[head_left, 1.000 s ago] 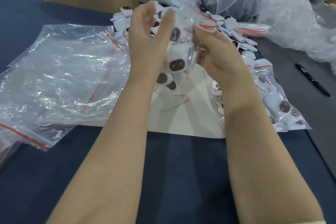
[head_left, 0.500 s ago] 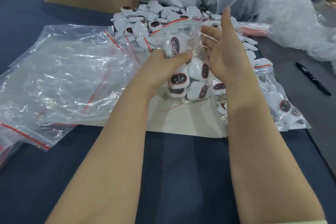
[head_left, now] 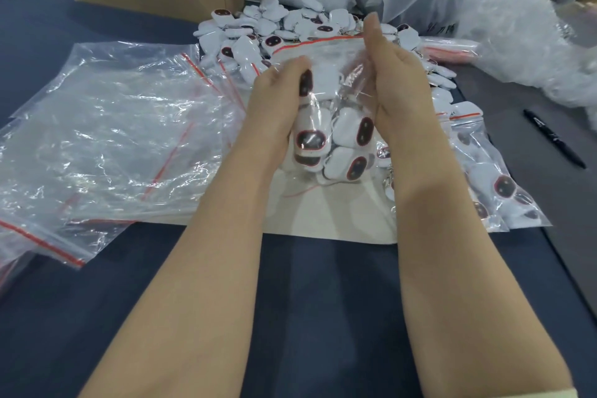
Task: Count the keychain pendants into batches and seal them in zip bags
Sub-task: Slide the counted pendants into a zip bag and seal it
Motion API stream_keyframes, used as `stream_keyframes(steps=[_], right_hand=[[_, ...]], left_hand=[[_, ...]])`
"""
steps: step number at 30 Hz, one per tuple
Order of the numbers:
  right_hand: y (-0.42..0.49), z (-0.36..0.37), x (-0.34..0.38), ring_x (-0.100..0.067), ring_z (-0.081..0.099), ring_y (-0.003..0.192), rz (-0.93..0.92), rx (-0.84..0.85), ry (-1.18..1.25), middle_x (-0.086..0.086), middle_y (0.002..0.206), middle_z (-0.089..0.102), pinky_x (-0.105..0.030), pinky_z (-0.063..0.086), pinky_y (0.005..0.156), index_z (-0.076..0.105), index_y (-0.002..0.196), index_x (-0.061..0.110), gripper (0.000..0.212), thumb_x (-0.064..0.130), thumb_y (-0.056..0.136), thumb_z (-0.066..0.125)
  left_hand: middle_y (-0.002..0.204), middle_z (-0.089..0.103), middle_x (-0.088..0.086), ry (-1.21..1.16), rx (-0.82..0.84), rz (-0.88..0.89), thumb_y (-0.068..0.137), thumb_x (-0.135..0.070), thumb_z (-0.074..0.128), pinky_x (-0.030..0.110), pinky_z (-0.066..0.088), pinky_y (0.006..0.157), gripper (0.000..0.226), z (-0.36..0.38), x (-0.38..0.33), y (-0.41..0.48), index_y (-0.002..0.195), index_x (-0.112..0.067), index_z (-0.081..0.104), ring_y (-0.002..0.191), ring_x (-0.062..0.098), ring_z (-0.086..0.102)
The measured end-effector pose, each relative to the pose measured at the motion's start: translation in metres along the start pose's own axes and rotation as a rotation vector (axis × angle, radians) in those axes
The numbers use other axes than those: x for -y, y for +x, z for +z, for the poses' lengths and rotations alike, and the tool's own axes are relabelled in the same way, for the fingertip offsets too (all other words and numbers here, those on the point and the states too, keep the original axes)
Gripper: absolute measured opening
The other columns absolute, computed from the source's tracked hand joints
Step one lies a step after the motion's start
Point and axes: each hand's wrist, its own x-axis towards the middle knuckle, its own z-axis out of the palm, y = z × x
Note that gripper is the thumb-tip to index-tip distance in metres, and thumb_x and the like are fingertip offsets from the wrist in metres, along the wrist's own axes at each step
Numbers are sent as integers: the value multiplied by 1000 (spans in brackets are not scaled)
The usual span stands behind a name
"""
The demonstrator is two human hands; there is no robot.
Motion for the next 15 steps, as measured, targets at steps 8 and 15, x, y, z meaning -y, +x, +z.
stream_keyframes(steps=[8, 15], right_hand=[[3, -1, -6, -21, 60, 73, -52, 204, -94, -6, 77, 67, -35, 56, 77, 69, 84, 7, 26, 33, 80, 72], [3, 0, -9, -13, 53, 61, 22, 142, 180, -1, 63, 65, -24, 47, 68, 71, 61, 14, 29, 12, 89, 66]], left_hand=[[90, 63, 19, -16, -7, 69, 97, -25, 53, 56, 47, 95, 28, -2, 0, -1, 75, -16, 67, 90, 32, 59], [72, 63, 4, -129, -131, 99, 95, -20, 57, 38, 53, 73, 20, -3, -3, 3, 75, -14, 56, 70, 20, 60]])
